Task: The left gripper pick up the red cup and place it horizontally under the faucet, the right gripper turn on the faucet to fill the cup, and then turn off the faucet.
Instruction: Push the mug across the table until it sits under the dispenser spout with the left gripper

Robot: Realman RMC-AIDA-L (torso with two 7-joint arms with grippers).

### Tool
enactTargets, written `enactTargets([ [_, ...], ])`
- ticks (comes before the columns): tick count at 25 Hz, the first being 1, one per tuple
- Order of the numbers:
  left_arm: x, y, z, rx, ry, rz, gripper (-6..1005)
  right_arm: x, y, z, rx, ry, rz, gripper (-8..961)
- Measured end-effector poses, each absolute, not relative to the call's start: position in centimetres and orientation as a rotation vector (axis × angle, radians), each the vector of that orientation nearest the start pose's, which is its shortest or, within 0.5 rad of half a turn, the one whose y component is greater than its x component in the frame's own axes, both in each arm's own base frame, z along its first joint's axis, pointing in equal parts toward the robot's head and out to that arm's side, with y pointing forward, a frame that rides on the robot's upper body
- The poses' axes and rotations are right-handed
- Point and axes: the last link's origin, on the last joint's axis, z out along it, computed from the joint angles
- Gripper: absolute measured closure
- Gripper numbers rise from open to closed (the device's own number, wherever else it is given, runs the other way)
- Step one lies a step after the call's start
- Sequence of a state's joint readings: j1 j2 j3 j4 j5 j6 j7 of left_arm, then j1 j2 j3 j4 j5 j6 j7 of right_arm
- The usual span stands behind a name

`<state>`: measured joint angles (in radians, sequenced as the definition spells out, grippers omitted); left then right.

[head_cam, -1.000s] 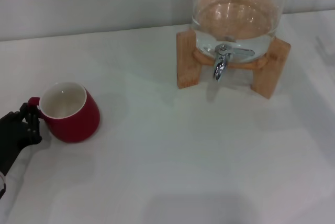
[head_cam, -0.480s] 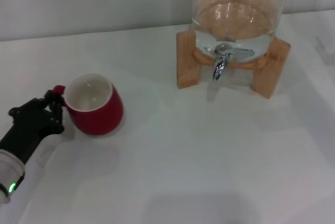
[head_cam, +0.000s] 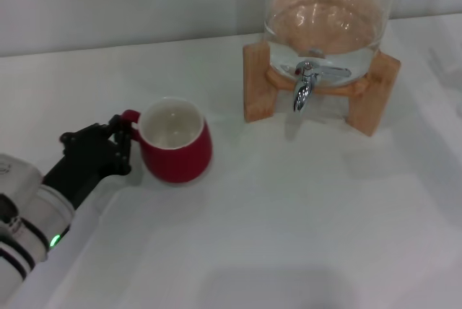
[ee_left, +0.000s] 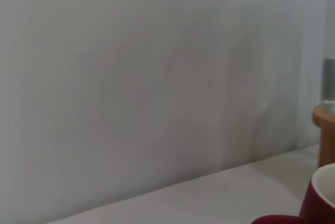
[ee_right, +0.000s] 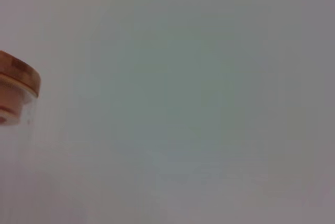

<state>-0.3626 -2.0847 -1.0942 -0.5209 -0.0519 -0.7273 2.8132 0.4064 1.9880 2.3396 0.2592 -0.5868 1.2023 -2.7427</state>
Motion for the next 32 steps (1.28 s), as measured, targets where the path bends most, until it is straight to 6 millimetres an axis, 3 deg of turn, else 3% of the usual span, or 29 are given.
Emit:
enactTargets([
  [5, -25.3, 33.4, -9.7, -2.134, -0.527, -0.642, 894, 35.5, 35.0, 10.8, -1.430, 0.374, 0.731, 280],
  [32, -20.9, 35.7, -12.1, -2.277, -0.533, -0.614, 894, 34.6, 35.4, 10.3, -1.438, 0.354, 0.766, 280],
])
